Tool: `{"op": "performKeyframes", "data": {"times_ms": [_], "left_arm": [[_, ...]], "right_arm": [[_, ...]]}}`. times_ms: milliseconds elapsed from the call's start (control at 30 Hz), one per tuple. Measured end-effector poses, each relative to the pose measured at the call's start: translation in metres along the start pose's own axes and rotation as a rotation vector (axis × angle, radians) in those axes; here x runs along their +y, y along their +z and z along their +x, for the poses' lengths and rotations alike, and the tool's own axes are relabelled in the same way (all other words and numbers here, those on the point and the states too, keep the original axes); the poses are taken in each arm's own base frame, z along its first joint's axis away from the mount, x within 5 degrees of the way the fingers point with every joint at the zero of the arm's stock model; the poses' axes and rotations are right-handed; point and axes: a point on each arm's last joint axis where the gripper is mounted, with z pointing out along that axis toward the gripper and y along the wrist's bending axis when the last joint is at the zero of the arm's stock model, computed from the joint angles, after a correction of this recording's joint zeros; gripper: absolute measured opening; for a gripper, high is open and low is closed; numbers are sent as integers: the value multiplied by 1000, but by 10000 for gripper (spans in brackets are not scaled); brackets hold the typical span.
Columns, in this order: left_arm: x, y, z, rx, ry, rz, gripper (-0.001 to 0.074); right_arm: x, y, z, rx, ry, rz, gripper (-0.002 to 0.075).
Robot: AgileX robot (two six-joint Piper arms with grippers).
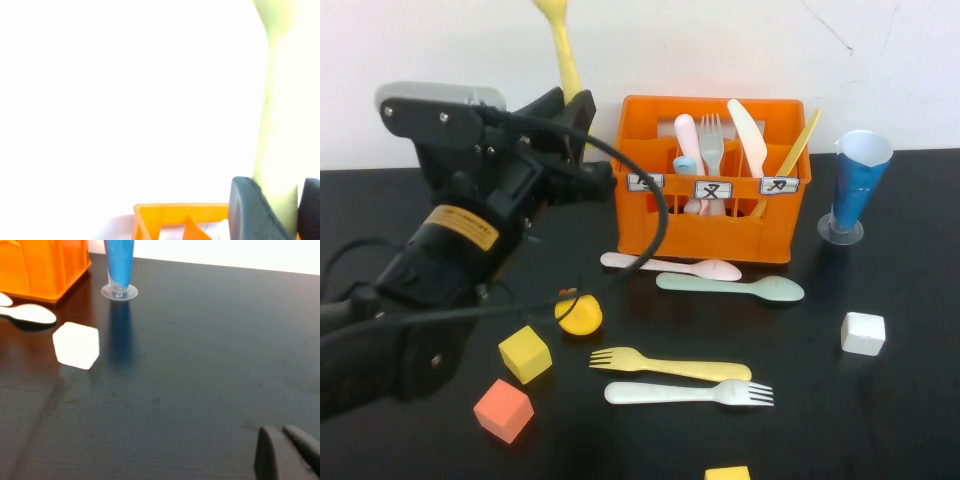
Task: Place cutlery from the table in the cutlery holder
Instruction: Place the spoon on the box
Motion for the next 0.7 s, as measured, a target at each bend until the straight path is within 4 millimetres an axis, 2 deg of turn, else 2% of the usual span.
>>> {"op": "performKeyframes", "data": {"times_ms": [167, 533, 700], "left_arm": [[8, 25, 21, 15, -44, 6, 172], [17, 91, 59, 46, 21, 51, 172], [27, 104, 75, 91, 51, 48, 172]], "right_arm": [[0, 0, 0, 0, 0, 0, -3], [0, 0, 0, 0, 0, 0, -3], [0, 0, 0, 0, 0, 0, -3]]}}
